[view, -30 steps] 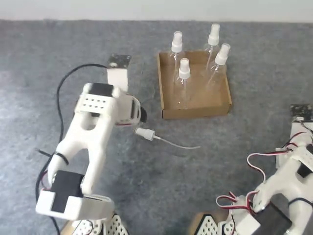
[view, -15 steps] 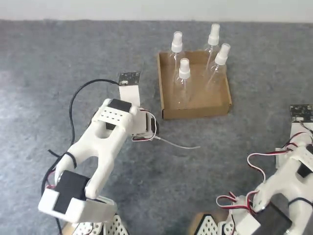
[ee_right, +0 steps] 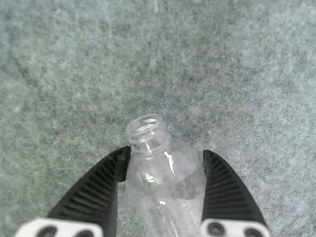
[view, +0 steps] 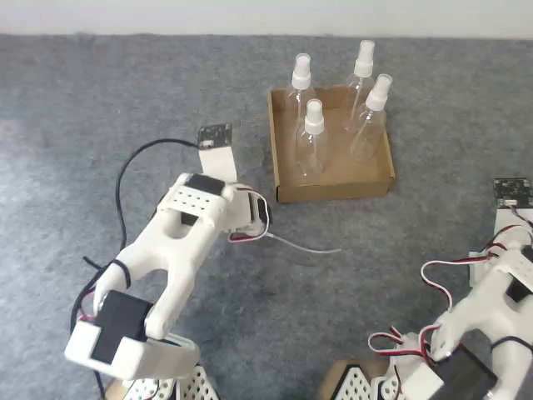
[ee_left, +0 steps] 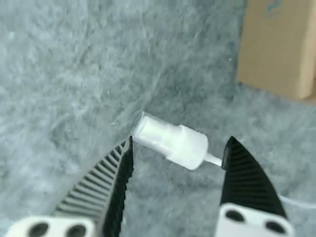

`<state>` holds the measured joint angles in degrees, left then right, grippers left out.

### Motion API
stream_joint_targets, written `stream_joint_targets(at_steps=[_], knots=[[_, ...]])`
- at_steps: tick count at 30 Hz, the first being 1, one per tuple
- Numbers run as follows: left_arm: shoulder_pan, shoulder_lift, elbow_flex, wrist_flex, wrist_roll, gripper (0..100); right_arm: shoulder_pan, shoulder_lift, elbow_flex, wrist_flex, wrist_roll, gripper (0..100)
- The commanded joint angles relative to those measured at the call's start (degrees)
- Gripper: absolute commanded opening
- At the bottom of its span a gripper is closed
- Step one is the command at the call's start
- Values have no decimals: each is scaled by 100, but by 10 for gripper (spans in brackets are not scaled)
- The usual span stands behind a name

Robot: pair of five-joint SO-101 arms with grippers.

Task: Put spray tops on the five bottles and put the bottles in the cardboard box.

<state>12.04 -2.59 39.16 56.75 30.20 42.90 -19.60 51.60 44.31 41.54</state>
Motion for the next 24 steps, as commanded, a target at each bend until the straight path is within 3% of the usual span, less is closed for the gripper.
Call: stream_joint_targets(at_steps=[1, 8, 15, 24], knots=[[18, -290, 233, -545, 79, 268, 13, -31, -44, -66, 70, 110], [18, -290, 312, -615, 70, 258, 13, -31, -44, -66, 70, 110], [18, -290, 356, -589, 26, 91, 13, -40, -44, -66, 70, 110], [-158, -299, 646, -589, -1714, 134, 22, -48, -44, -66, 70, 110]])
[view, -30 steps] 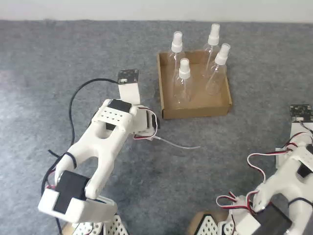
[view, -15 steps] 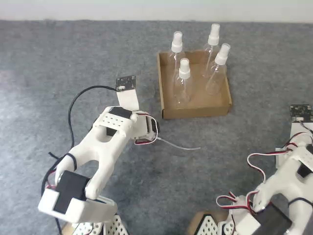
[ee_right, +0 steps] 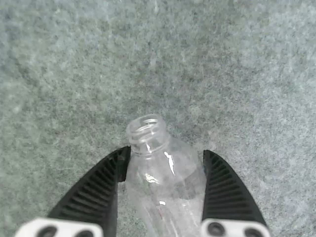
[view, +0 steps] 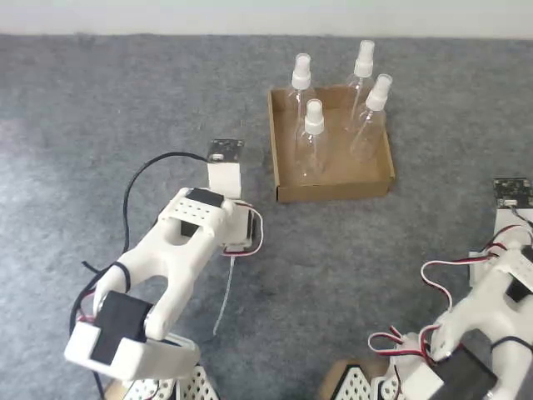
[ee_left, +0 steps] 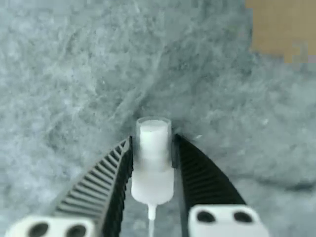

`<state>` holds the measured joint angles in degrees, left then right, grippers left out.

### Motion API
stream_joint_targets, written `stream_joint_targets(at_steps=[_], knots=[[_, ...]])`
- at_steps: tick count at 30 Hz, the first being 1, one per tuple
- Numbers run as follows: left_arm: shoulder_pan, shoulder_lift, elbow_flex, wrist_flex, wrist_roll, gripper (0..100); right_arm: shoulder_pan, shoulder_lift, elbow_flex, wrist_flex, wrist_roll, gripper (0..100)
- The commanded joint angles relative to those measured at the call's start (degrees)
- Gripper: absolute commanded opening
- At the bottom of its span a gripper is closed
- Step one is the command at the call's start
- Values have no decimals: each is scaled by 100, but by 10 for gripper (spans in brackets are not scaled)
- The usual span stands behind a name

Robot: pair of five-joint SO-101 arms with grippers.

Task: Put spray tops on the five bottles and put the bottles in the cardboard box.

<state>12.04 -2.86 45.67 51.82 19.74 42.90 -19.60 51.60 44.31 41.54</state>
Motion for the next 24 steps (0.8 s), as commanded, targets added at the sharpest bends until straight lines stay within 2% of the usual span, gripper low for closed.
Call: stream_joint_targets(at_steps=[1, 10, 15, 20, 24], knots=[[-229, -273, -4, -88, -800, 134, 22, -31, -44, -66, 70, 110], [-378, -273, 4, 88, -1336, 133, 154, -31, -44, -22, 44, 109], [-308, -273, -40, 229, -2022, 133, 242, -22, -97, -57, -62, 110], [149, -281, -13, 229, -1714, 133, 224, -13, -387, -13, -879, 110], [273, -281, 22, 220, -1600, 133, 127, -13, -440, -13, -1029, 110]])
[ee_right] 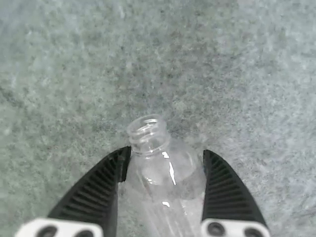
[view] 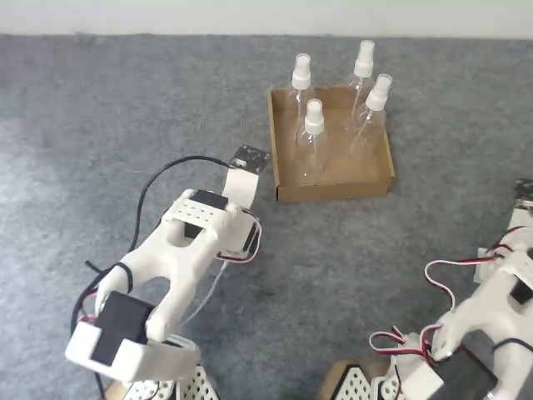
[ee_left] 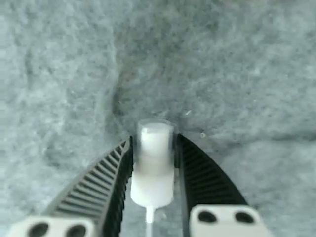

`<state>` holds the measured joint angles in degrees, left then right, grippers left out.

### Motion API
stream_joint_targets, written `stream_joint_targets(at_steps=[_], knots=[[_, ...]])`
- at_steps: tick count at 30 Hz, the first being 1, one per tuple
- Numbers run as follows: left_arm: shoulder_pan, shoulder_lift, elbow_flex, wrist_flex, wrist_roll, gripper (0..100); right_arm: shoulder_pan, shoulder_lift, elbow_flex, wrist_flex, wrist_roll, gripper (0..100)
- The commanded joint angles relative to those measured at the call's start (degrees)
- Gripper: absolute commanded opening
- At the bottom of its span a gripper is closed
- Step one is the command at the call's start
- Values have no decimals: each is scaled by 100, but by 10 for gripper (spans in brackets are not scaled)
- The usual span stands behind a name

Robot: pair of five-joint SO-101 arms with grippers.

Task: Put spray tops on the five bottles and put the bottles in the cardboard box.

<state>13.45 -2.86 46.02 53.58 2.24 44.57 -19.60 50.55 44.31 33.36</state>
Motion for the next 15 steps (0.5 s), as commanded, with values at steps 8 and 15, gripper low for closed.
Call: stream_joint_targets(at_steps=[8, 15], knots=[[123, -360, 418, -281, 123, 133, -453, -22, -404, 303, -475, 135], [123, -369, 435, -290, 123, 133, -453, -40, -413, 673, 343, 308]])
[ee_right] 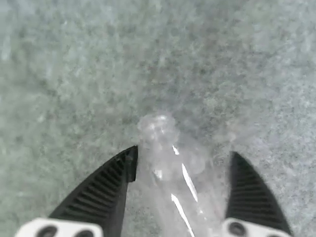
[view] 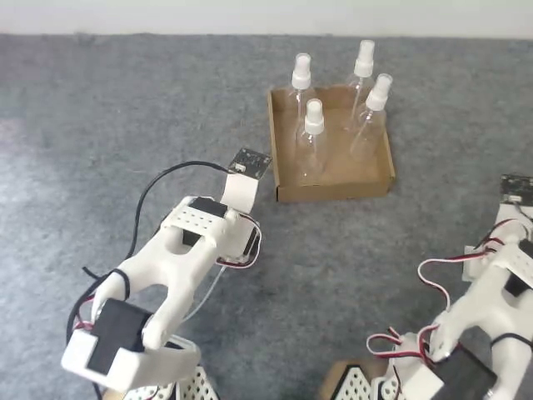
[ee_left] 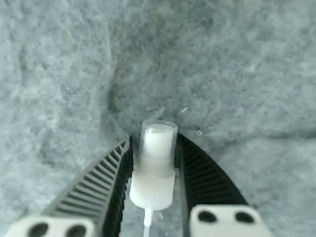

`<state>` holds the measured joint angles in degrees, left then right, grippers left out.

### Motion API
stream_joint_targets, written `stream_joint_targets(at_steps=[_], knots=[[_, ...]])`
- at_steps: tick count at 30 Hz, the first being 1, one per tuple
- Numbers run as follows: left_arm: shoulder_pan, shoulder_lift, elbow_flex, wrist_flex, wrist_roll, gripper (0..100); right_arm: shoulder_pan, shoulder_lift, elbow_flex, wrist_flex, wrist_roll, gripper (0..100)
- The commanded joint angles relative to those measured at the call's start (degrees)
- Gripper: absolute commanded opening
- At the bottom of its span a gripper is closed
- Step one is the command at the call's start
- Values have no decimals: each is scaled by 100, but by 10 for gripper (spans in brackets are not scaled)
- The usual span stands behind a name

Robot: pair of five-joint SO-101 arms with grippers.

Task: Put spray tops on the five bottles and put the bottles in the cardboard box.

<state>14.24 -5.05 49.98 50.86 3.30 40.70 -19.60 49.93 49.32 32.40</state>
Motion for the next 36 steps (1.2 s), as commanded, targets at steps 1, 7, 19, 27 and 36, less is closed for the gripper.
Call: stream_joint_targets(at_steps=[1, 7, 19, 27, 36], knots=[[44, -149, 40, -18, 18, 133, -66, -40, -352, 171, 501, 307], [44, -141, 48, -18, 18, 133, -75, -66, -352, 171, 1081, 310], [53, -132, 48, -35, 18, 133, -48, -22, -598, 1270, 3552, 308], [53, -123, 48, -26, 18, 133, -57, 602, -721, 963, 3780, 307], [79, -105, 48, -26, 18, 133, -57, 1385, -1512, 945, 3323, 240]])
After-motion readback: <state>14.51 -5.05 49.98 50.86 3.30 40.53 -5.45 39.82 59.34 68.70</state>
